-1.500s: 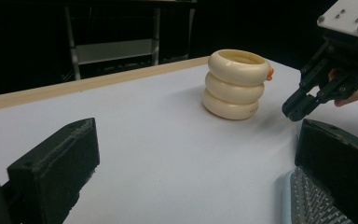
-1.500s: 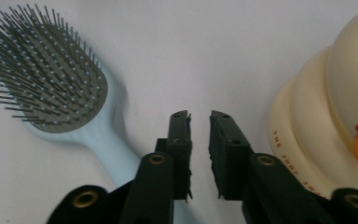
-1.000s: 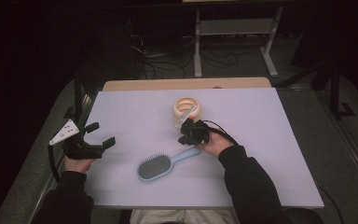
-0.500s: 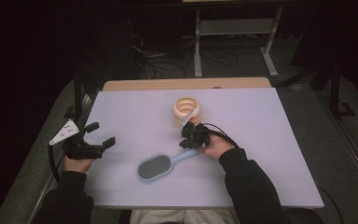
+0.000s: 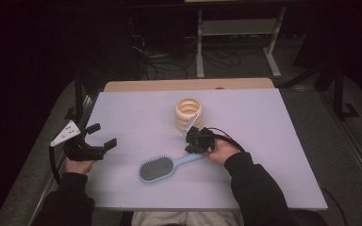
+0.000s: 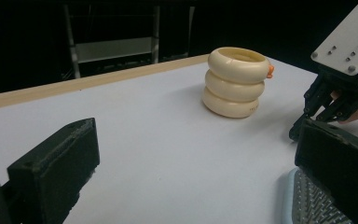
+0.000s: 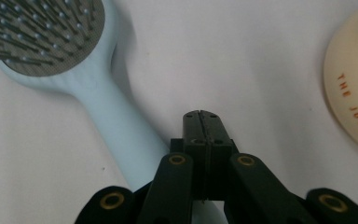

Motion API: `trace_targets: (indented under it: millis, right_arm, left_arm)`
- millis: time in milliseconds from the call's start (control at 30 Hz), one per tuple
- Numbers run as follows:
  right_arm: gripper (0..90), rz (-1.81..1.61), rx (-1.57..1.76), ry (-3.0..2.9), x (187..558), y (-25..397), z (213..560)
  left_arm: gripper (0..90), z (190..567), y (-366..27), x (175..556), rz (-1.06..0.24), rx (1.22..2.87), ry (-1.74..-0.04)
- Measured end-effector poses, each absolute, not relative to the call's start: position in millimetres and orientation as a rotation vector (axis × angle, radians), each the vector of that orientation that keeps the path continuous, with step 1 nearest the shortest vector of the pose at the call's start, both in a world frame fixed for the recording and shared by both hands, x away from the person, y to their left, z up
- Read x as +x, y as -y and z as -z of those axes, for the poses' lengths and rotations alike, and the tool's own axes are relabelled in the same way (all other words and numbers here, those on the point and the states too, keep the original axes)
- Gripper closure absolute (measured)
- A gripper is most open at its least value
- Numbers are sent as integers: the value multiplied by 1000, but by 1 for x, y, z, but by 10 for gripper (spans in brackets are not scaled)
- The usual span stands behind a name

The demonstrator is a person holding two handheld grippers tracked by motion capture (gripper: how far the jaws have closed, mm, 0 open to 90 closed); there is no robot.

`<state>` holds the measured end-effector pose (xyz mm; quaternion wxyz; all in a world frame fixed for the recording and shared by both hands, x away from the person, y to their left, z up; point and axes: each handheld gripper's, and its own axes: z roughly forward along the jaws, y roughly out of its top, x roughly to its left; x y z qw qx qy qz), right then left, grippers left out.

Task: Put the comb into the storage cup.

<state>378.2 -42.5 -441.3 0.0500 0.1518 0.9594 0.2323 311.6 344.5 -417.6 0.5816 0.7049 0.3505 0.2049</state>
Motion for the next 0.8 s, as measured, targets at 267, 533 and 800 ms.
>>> trace_targets:
  millis: [267,533,800]
  right_arm:
    - [890,-691,449,-2937,366,46,443]
    - [890,-667,437,-2933,353,48,440]
    - [890,-649,418,-2924,344,49,437]
  left_arm:
    - [0,418,-345,312,-478,1646,-823]
    - [0,418,-345,311,-478,1644,-824]
    - [0,418,-345,311,-476,1643,-826]
